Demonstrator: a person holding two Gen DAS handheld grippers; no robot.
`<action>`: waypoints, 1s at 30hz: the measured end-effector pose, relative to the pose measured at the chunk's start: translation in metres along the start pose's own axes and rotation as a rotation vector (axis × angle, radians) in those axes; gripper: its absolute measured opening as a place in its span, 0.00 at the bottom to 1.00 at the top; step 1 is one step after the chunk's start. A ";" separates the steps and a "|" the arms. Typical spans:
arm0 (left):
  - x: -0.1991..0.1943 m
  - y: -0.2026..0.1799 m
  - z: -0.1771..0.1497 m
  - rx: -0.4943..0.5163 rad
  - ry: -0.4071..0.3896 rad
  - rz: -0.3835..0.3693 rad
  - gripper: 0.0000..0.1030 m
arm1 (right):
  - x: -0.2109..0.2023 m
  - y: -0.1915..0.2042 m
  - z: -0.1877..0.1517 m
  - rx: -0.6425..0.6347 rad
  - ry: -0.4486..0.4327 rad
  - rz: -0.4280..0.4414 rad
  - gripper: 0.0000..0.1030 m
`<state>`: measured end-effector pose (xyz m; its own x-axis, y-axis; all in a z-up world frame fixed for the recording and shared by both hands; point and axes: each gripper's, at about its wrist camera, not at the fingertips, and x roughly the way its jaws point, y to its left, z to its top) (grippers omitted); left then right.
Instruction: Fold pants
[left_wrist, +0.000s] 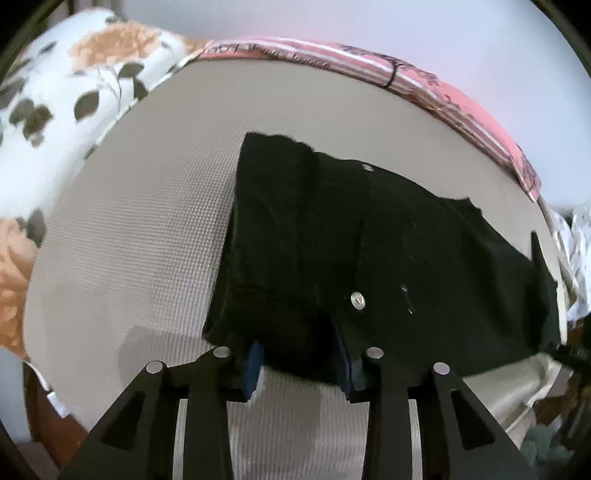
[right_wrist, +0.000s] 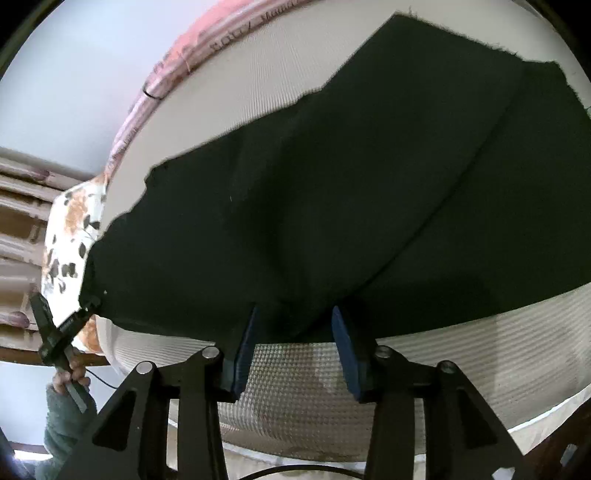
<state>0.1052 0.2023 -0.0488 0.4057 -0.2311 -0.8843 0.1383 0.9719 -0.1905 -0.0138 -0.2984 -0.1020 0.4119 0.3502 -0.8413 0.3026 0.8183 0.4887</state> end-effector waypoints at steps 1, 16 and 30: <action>-0.005 -0.004 -0.002 0.014 -0.006 0.014 0.36 | -0.010 -0.008 0.004 0.002 -0.017 0.010 0.39; -0.002 -0.197 -0.051 0.461 -0.022 -0.214 0.36 | -0.041 -0.119 0.081 0.203 -0.172 0.037 0.39; 0.058 -0.366 -0.104 0.766 0.186 -0.396 0.36 | -0.043 -0.157 0.127 0.187 -0.191 0.095 0.37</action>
<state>-0.0157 -0.1619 -0.0741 0.0554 -0.4683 -0.8818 0.8322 0.5097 -0.2184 0.0305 -0.4999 -0.1128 0.5948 0.3144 -0.7398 0.4011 0.6815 0.6121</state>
